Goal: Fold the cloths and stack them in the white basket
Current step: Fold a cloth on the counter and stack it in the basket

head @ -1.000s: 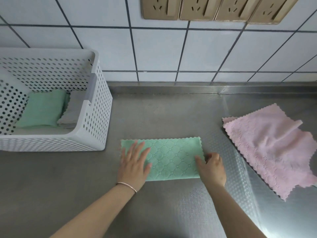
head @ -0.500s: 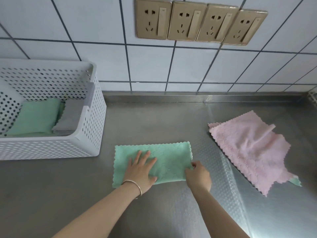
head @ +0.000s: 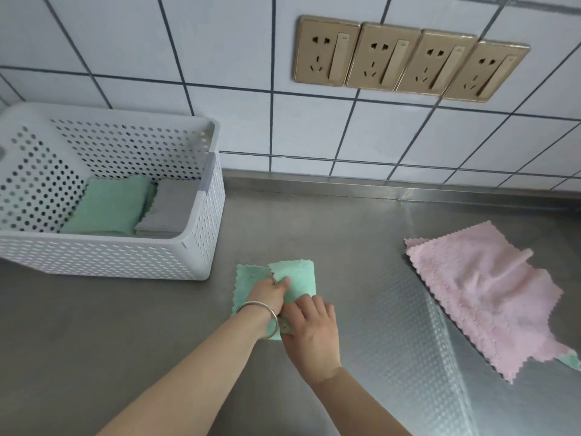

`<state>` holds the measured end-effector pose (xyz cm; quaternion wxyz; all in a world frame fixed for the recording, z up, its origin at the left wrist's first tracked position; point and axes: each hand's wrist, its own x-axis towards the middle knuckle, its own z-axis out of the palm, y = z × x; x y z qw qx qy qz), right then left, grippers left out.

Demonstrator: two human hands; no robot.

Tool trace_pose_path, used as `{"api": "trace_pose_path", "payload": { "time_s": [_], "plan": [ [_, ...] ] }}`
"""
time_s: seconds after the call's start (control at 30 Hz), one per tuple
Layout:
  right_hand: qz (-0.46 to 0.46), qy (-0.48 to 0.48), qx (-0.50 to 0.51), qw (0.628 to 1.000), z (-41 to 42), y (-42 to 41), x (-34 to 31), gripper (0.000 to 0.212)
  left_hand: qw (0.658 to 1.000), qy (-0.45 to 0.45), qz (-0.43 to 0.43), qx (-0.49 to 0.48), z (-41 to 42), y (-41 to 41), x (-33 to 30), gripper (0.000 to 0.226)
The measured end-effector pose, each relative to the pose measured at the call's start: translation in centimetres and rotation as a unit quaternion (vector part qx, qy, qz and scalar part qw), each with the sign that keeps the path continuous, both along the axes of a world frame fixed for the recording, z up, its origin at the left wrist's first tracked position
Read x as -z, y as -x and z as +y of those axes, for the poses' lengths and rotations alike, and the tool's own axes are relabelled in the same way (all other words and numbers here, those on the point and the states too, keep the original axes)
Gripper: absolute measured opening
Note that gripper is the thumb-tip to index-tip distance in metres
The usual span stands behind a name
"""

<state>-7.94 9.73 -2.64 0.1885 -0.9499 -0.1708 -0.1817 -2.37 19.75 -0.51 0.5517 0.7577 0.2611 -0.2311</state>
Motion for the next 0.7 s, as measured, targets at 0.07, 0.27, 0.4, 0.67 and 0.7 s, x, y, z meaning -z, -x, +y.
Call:
{"api": "trace_pose_path", "payload": {
  "time_s": [0.07, 0.27, 0.4, 0.67, 0.7],
  "plan": [
    [0.042, 0.009, 0.000, 0.999, -0.4, 0.4, 0.7, 0.040, 1.000, -0.002, 0.002, -0.009, 1.1, 0.1, 0.1, 0.027],
    [0.190, 0.120, -0.006, 0.974, -1.1, -0.1, 3.0, 0.097, 0.997, -0.081, 0.001, 0.018, 4.3, 0.2, 1.5, 0.040],
    [0.226, 0.131, -0.038, 0.964, -0.4, -0.1, 4.0, 0.103, 0.995, -0.094, -0.039, -0.009, 5.3, 0.8, 2.9, 0.045],
    [0.231, 0.145, -0.030, 0.962, 0.3, -0.1, 4.5, 0.102, 0.980, -0.190, -0.057, 0.001, 6.1, 1.5, 4.2, 0.053],
    [0.241, 0.142, -0.033, 0.960, 0.3, -0.1, 4.6, 0.099, 0.978, -0.200, -0.060, -0.005, 6.0, 1.5, 4.3, 0.053]
  ]
}}
